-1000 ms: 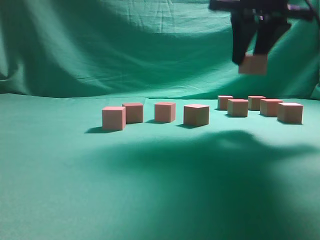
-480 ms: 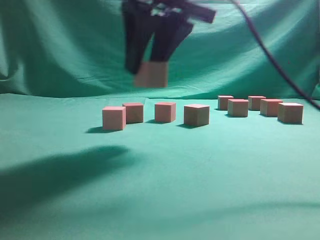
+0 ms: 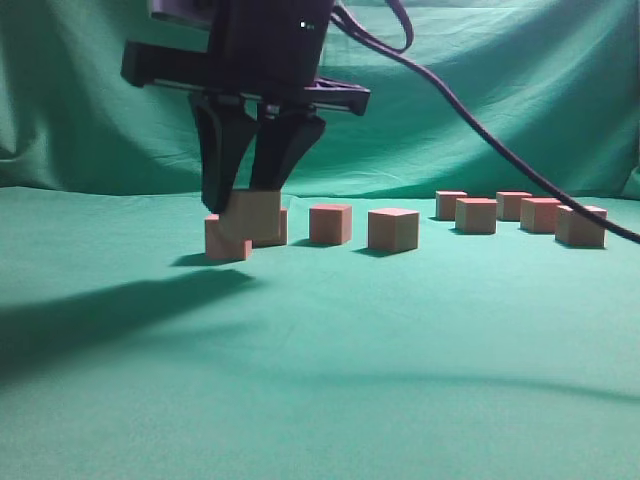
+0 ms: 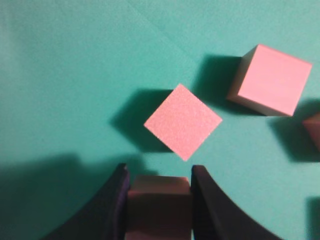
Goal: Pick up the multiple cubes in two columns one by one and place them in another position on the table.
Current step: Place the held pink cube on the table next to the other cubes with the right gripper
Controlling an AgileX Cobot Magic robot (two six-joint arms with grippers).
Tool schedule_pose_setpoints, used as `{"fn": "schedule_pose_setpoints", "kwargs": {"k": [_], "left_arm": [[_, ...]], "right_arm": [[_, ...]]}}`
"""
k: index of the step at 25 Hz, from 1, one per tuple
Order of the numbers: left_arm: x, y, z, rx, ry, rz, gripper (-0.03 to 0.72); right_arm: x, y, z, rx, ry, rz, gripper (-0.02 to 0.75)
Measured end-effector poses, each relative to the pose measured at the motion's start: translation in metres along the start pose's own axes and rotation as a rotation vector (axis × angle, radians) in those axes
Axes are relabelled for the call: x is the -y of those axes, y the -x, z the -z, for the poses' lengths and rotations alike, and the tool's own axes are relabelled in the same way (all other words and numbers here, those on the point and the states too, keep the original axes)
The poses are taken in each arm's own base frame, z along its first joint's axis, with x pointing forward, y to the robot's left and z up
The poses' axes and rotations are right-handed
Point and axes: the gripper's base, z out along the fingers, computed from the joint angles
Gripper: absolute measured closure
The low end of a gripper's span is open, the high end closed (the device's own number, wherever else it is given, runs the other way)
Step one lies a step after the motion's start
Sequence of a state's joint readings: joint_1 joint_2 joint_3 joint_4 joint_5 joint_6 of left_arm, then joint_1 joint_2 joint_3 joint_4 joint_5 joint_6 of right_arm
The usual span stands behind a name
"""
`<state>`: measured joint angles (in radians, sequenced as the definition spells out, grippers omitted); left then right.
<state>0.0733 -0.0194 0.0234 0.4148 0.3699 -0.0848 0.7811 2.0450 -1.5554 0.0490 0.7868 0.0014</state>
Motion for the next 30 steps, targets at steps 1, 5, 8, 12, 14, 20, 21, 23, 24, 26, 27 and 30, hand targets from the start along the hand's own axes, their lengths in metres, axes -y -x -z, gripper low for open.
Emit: {"fn": "schedule_pose_setpoints", "kwargs": {"k": [1, 5, 8, 12, 14, 20, 21, 23, 24, 26, 27, 30], "left_arm": [[0.000, 0.000, 0.000, 0.000, 0.000, 0.000, 0.688], [0.000, 0.000, 0.000, 0.000, 0.000, 0.000, 0.688], [0.000, 0.000, 0.000, 0.000, 0.000, 0.000, 0.688], [0.000, 0.000, 0.000, 0.000, 0.000, 0.000, 0.688], [0.000, 0.000, 0.000, 0.000, 0.000, 0.000, 0.688], [0.000, 0.000, 0.000, 0.000, 0.000, 0.000, 0.688], [0.000, 0.000, 0.000, 0.000, 0.000, 0.000, 0.688], [0.000, 0.000, 0.000, 0.000, 0.000, 0.000, 0.688], [0.000, 0.000, 0.000, 0.000, 0.000, 0.000, 0.688], [0.000, 0.000, 0.000, 0.000, 0.000, 0.000, 0.688], [0.000, 0.000, 0.000, 0.000, 0.000, 0.000, 0.688], [0.000, 0.000, 0.000, 0.000, 0.000, 0.000, 0.688]], "right_arm": [[0.000, -0.001, -0.004, -0.006, 0.000, 0.000, 0.495], [0.001, -0.003, -0.015, -0.029, -0.005, 0.004, 0.495], [0.002, -0.003, -0.017, -0.023, -0.010, 0.009, 0.495], [0.002, -0.002, -0.017, -0.019, -0.011, 0.011, 0.495], [0.002, -0.002, -0.017, -0.019, -0.011, 0.011, 0.495], [0.002, -0.002, -0.017, -0.019, -0.011, 0.011, 0.412], [0.002, -0.002, -0.017, -0.019, -0.011, 0.011, 0.374], [0.002, -0.002, -0.017, -0.021, -0.011, 0.011, 0.279], [0.002, -0.002, -0.016, -0.021, -0.011, 0.011, 0.241], [0.002, -0.001, -0.013, -0.038, -0.013, 0.012, 0.167], [0.002, 0.002, -0.009, -0.048, -0.017, 0.018, 0.171], [0.003, 0.013, 0.009, -0.079, -0.047, 0.043, 0.171]]}}
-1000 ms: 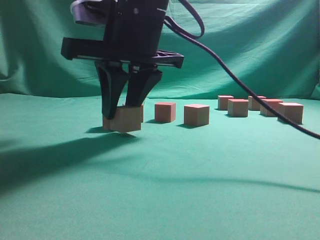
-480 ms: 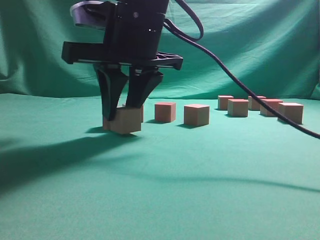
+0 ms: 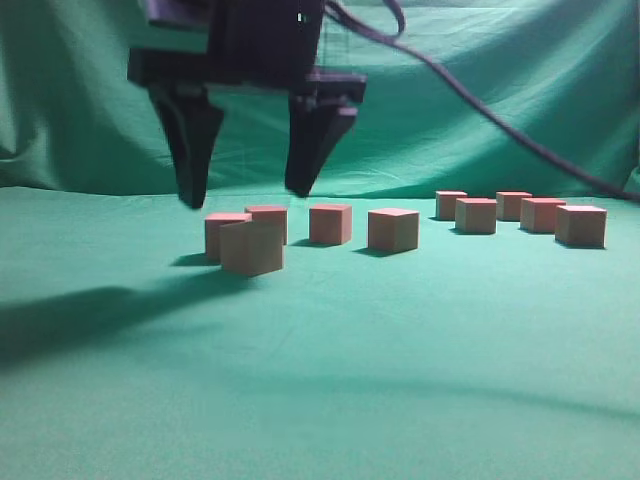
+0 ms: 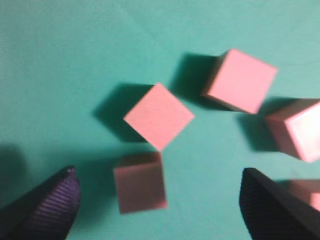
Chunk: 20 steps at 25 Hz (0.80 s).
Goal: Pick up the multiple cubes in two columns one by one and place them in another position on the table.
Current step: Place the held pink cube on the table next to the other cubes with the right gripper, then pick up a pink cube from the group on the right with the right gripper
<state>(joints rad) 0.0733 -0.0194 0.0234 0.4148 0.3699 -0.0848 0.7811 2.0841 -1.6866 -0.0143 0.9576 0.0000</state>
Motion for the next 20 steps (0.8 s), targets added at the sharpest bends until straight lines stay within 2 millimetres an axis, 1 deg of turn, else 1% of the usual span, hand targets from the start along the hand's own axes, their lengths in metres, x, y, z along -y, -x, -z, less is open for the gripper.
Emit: {"fn": "schedule_pose_setpoints", "kwargs": {"k": [1, 2, 4, 7, 9, 11, 13, 15, 17, 19, 20], "left_arm": [[0.000, 0.000, 0.000, 0.000, 0.000, 0.000, 0.688], [0.000, 0.000, 0.000, 0.000, 0.000, 0.000, 0.688], [0.000, 0.000, 0.000, 0.000, 0.000, 0.000, 0.688], [0.000, 0.000, 0.000, 0.000, 0.000, 0.000, 0.688], [0.000, 0.000, 0.000, 0.000, 0.000, 0.000, 0.688], [0.000, 0.000, 0.000, 0.000, 0.000, 0.000, 0.688], [0.000, 0.000, 0.000, 0.000, 0.000, 0.000, 0.688], [0.000, 0.000, 0.000, 0.000, 0.000, 0.000, 0.688], [0.000, 0.000, 0.000, 0.000, 0.000, 0.000, 0.688], [0.000, 0.000, 0.000, 0.000, 0.000, 0.000, 0.688], [0.000, 0.000, 0.000, 0.000, 0.000, 0.000, 0.688]], "right_arm": [[0.002, 0.004, 0.009, -0.013, -0.017, 0.010, 0.131], [0.004, 0.007, 0.018, -0.024, -0.036, 0.020, 0.146], [0.007, 0.015, 0.039, -0.040, -0.072, 0.030, 0.146], [0.011, 0.029, 0.070, 0.028, -0.115, 0.036, 0.146], [0.014, 0.031, 0.089, 0.071, -0.137, 0.038, 0.146], [0.018, 0.028, 0.110, 0.104, -0.163, 0.038, 0.146], [0.032, 0.024, 0.133, 0.146, -0.185, 0.007, 0.146], [0.053, 0.016, 0.162, 0.201, -0.193, -0.063, 0.146], [0.081, 0.004, 0.187, 0.247, -0.184, -0.155, 0.146], [0.105, -0.011, 0.204, 0.271, -0.175, -0.240, 0.146], [0.119, -0.020, 0.206, 0.263, -0.183, -0.282, 0.146]]}}
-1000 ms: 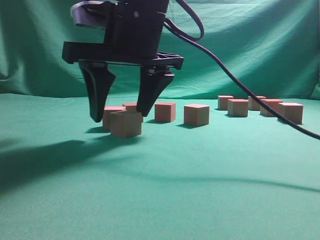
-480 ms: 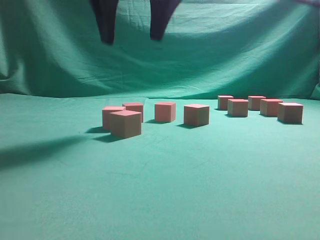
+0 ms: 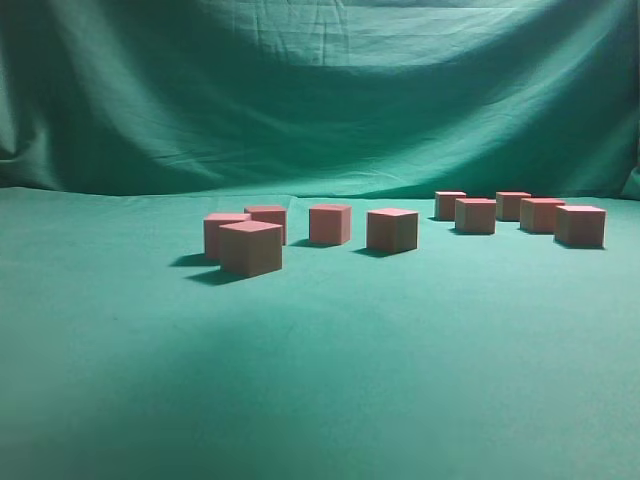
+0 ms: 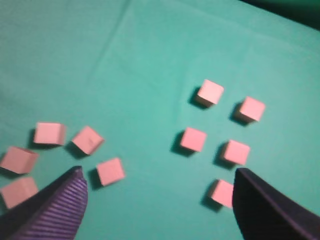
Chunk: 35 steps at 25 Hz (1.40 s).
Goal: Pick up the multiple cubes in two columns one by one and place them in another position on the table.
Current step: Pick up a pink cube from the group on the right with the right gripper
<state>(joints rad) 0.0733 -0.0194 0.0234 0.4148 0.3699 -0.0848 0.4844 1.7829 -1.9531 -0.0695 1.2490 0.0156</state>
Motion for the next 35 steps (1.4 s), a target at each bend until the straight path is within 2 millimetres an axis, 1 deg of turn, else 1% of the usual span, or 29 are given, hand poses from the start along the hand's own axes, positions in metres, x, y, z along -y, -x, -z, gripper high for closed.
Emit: {"fn": "schedule_pose_setpoints", "kwargs": {"k": [1, 3, 4, 5, 7, 9, 13, 20, 24, 32, 33, 35], "left_arm": [[0.000, 0.000, 0.000, 0.000, 0.000, 0.000, 0.688], [0.000, 0.000, 0.000, 0.000, 0.000, 0.000, 0.688], [0.000, 0.000, 0.000, 0.000, 0.000, 0.000, 0.688], [0.000, 0.000, 0.000, 0.000, 0.000, 0.000, 0.688], [0.000, 0.000, 0.000, 0.000, 0.000, 0.000, 0.688], [0.000, 0.000, 0.000, 0.000, 0.000, 0.000, 0.688], [0.000, 0.000, 0.000, 0.000, 0.000, 0.000, 0.688], [0.000, 0.000, 0.000, 0.000, 0.000, 0.000, 0.688], [0.000, 0.000, 0.000, 0.000, 0.000, 0.000, 0.688], [0.000, 0.000, 0.000, 0.000, 0.000, 0.000, 0.688], [0.000, 0.000, 0.000, 0.000, 0.000, 0.000, 0.688], [0.000, 0.000, 0.000, 0.000, 0.000, 0.000, 0.688]], "right_arm": [[0.016, -0.007, -0.002, -0.023, -0.020, -0.037, 0.146], [0.044, -0.024, -0.013, -0.095, -0.052, -0.103, 0.146], [0.057, -0.036, -0.024, -0.150, -0.068, -0.136, 0.146], [0.069, -0.047, -0.034, -0.200, -0.081, -0.167, 0.204], [0.085, -0.069, -0.053, -0.289, -0.094, -0.214, 0.202], [0.093, -0.086, -0.073, -0.323, -0.100, -0.254, 0.202], [0.098, -0.103, -0.110, -0.308, -0.102, -0.281, 0.202], [0.100, -0.107, -0.157, -0.261, -0.094, -0.305, 0.202], [0.104, -0.112, -0.175, -0.270, -0.127, -0.297, 0.202], [0.105, -0.118, -0.201, -0.279, -0.128, -0.308, 0.202], [0.106, -0.118, -0.202, -0.277, -0.127, -0.308, 0.241], [0.106, -0.119, -0.205, -0.275, -0.127, -0.310, 0.297]]}}
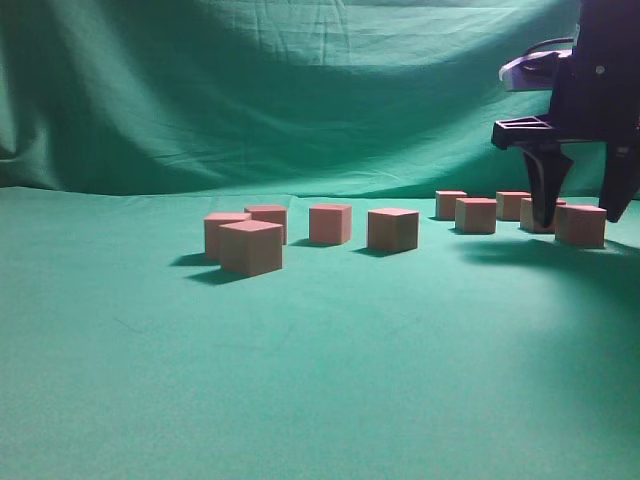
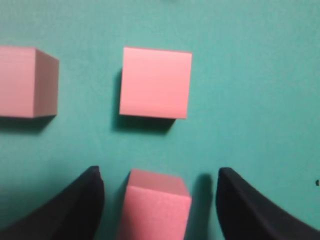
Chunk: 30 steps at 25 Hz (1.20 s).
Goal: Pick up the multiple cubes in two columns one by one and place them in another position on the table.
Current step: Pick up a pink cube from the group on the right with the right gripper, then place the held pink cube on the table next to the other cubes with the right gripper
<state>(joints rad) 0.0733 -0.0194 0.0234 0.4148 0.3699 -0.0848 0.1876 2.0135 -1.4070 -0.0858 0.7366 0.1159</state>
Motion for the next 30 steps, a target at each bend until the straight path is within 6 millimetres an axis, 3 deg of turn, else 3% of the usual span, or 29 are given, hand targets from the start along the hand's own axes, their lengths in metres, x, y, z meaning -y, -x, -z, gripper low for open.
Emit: {"fn": "schedule_pose_setpoints", "kwargs": {"k": [4, 10, 12, 15, 18, 21, 26, 30], "left_arm": [[0.000, 0.000, 0.000, 0.000, 0.000, 0.000, 0.688], [0.000, 0.000, 0.000, 0.000, 0.000, 0.000, 0.688], [0.000, 0.000, 0.000, 0.000, 0.000, 0.000, 0.688], [0.000, 0.000, 0.000, 0.000, 0.000, 0.000, 0.688], [0.000, 0.000, 0.000, 0.000, 0.000, 0.000, 0.688], [0.000, 0.000, 0.000, 0.000, 0.000, 0.000, 0.688], [0.000, 0.000, 0.000, 0.000, 0.000, 0.000, 0.688], [0.000, 0.000, 0.000, 0.000, 0.000, 0.000, 0.688]], "right_arm": [[0.000, -0.001, -0.003, -0.006, 0.000, -0.002, 0.479], [0.000, -0.001, 0.000, -0.009, -0.001, -0.011, 0.475], [0.000, -0.001, 0.014, -0.002, 0.008, -0.023, 0.475], [-0.009, -0.002, 0.054, 0.036, 0.064, 0.025, 0.475], [-0.034, -0.010, 0.094, 0.059, 0.164, 0.161, 0.475], [-0.071, -0.023, 0.113, 0.049, 0.237, 0.321, 0.475], [-0.144, -0.047, 0.119, 0.052, 0.314, 0.578, 0.475], [-0.187, -0.064, 0.106, 0.045, 0.349, 0.737, 0.475]]}}
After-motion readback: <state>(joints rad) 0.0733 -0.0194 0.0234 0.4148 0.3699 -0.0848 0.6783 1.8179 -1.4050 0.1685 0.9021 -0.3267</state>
